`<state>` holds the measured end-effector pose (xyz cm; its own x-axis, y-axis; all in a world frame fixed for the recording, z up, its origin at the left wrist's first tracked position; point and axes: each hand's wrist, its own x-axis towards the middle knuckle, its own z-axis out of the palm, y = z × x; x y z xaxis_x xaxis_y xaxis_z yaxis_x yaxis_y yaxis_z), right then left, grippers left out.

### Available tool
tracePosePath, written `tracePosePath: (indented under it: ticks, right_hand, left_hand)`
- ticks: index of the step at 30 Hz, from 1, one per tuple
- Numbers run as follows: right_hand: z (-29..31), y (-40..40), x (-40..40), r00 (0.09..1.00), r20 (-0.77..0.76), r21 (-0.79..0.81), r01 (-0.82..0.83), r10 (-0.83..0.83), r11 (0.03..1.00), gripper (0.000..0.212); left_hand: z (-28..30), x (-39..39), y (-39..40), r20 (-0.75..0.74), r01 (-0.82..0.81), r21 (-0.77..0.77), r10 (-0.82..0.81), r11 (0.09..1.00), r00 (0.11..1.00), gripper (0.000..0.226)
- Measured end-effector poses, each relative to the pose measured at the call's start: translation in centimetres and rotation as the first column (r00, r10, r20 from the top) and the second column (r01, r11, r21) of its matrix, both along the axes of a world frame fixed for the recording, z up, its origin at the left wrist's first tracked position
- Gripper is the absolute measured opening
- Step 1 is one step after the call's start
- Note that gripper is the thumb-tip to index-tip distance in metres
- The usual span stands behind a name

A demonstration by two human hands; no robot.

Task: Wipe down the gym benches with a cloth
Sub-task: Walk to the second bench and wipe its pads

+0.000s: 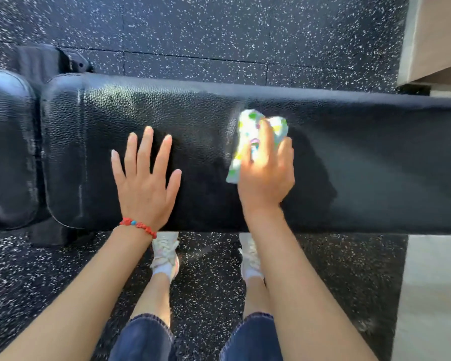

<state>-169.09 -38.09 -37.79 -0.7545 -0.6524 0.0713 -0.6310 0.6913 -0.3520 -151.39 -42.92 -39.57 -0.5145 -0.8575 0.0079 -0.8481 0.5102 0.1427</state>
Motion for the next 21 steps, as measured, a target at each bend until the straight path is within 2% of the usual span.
tracePosePath:
  ticks: [2, 4, 6, 8, 10, 11, 13, 15, 17, 21]
  right_hand:
    - [0.0, -1.0, 1.5, 0.996, -0.011, -0.004, -0.083, 0.083, 0.997, 0.033]
    - [0.1, -0.6, 0.5, 0.976, -0.104, 0.021, -0.193, 0.194, 0.981, 0.028]
    - [0.2, 1.0, -1.9, 0.963, -0.172, 0.074, -0.196, 0.206, 0.978, 0.027]
    - [0.9, 2.3, -4.4, 0.993, -0.11, 0.088, 0.041, -0.031, 0.995, 0.033]
    - [1.5, 2.7, -5.8, 0.951, -0.003, 0.146, 0.306, -0.309, 0.941, 0.038]
    - [1.5, 2.5, -6.0, 0.923, 0.002, 0.162, 0.379, -0.384, 0.911, 0.04]
    - [1.4, 1.1, -5.1, 0.907, 0.001, 0.156, 0.415, -0.421, 0.896, 0.04]
    - [1.2, -1.2, -2.9, 0.942, 0.013, 0.111, 0.331, -0.334, 0.937, 0.039]
    - [0.8, -3.8, 0.2, 0.987, 0.029, 0.07, 0.154, -0.156, 0.986, 0.038]
    - [0.4, -7.4, 4.4, 0.985, -0.017, 0.008, -0.172, 0.173, 0.985, 0.034]
  left_hand:
    - [0.0, 0.0, -0.1, -0.013, 0.006, 0.012, -0.006, 1.0, 1.0, 0.051]
    - [0.1, 0.1, -0.2, -0.018, 0.007, 0.026, -0.006, 1.0, 1.0, 0.052]
    - [0.3, 0.1, -0.3, -0.024, 0.018, 0.046, -0.017, 0.999, 1.0, 0.052]
    - [0.6, 0.5, -0.5, -0.036, 0.032, 0.062, -0.03, 0.998, 0.999, 0.053]
    - [1.0, 1.1, -0.7, -0.053, 0.054, 0.065, -0.051, 0.996, 0.997, 0.052]
    - [1.1, 1.4, -1.0, -0.057, 0.059, 0.057, -0.056, 0.997, 0.997, 0.052]
    - [1.0, 2.6, -1.6, -0.046, 0.049, 0.04, -0.047, 0.998, 0.998, 0.052]
    - [0.7, 3.9, -2.2, -0.028, 0.034, 0.028, -0.033, 0.999, 0.999, 0.052]
    - [0.3, 4.7, -2.5, -0.005, 0.048, 0.022, -0.048, 0.999, 0.999, 0.053]
    - [-0.1, 4.8, -2.6, 0.001, 0.07, 0.02, -0.07, 0.997, 0.998, 0.053]
